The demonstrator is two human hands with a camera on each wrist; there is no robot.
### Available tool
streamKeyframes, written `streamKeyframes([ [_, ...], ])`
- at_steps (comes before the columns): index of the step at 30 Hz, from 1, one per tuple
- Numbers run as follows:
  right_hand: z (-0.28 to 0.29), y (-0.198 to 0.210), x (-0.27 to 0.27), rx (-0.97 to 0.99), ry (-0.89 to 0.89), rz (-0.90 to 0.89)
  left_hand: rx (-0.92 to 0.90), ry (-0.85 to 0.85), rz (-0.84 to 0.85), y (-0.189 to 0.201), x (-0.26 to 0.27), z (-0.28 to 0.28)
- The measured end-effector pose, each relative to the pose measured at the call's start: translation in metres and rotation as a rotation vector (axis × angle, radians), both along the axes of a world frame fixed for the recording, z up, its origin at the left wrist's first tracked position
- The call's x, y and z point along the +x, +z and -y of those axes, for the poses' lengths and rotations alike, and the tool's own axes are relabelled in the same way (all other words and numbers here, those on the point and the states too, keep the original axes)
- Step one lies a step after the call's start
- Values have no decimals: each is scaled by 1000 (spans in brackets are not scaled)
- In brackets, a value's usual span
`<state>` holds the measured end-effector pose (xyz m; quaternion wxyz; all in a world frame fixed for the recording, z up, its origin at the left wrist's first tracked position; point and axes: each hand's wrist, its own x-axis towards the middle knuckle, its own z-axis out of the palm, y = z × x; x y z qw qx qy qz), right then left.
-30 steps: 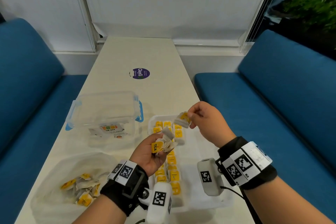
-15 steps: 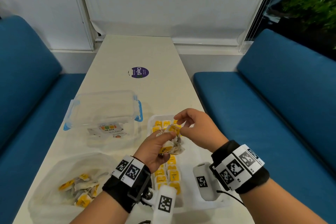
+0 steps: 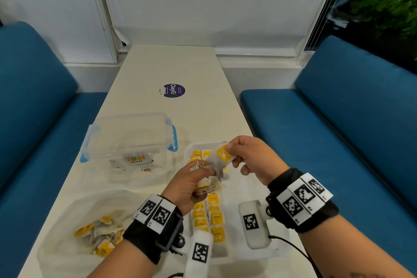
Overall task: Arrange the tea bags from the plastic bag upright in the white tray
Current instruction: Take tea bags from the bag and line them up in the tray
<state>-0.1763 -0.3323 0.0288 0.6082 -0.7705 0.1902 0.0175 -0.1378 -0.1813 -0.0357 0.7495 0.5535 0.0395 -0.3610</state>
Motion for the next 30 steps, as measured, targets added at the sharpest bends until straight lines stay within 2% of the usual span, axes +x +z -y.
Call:
streamKeyframes([
  [2, 4, 2, 0, -33, -17, 14, 6, 20, -30, -2, 0, -1],
  [6, 18, -2, 1, -286, -3, 38, -1, 92, -112, -5, 3, -3],
  [12, 37, -7, 6, -244, -14, -41, 8, 134, -123, -8, 4, -7],
  [18, 48, -37, 21, -384, -11, -217, -18, 169, -187, -12, 6, -11],
  [23, 41, -71, 33, -507, 109, -392, -66, 183, -244, -14, 7, -16],
  [30, 32, -97, 50, -452, 162, -498, -113, 196, -336, -21, 8, -21],
])
